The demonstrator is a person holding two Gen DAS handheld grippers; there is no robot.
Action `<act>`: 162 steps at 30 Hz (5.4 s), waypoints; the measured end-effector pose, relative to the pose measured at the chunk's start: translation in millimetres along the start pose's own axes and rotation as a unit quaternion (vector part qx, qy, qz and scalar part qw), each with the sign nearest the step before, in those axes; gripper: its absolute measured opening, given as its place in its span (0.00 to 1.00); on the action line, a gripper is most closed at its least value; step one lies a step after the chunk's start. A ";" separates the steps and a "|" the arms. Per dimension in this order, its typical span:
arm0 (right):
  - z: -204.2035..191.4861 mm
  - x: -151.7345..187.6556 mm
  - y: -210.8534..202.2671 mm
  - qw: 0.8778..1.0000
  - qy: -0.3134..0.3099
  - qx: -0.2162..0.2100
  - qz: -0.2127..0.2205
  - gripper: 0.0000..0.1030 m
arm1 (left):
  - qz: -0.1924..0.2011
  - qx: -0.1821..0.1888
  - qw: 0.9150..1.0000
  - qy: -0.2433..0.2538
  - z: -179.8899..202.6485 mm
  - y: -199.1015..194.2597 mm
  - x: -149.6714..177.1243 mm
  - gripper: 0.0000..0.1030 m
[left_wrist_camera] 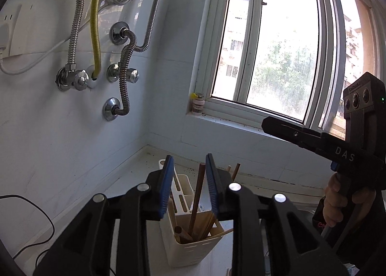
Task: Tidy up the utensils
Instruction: 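Open the right gripper then the left to drop both dark chopsticks into the holder, then pull both open grippers back from the holder toward the counter, then close the left gripper on the light chopstick while the right lowers over the grey spoon, then lift the light chopstick with the left gripper while the right closes on the grey spoon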
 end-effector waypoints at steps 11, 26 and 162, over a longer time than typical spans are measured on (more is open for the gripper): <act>7.5 20.0 -50.5 1.000 0.003 0.020 -0.015 0.26 | 0.004 -0.017 0.999 0.035 25.1 -65.3 -2.0 0.45; 22.7 187.8 -102.9 0.985 0.052 0.068 -0.153 0.38 | -0.069 -0.040 0.995 0.051 85.0 -108.8 86.6 0.67; 57.8 204.4 -98.6 0.979 0.095 0.103 -0.149 0.12 | -0.074 -0.139 0.987 0.038 89.5 -148.2 132.3 0.06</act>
Point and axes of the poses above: each gripper's, at about its wrist camera, not at the fingertips, and y roughly the way its jaws point, z to its right, x to its underside, the point moved 2 cm from there along y, roughly the way its jaws point, and after that the axes turned 7 degrees about y, right-handed, at the moved point
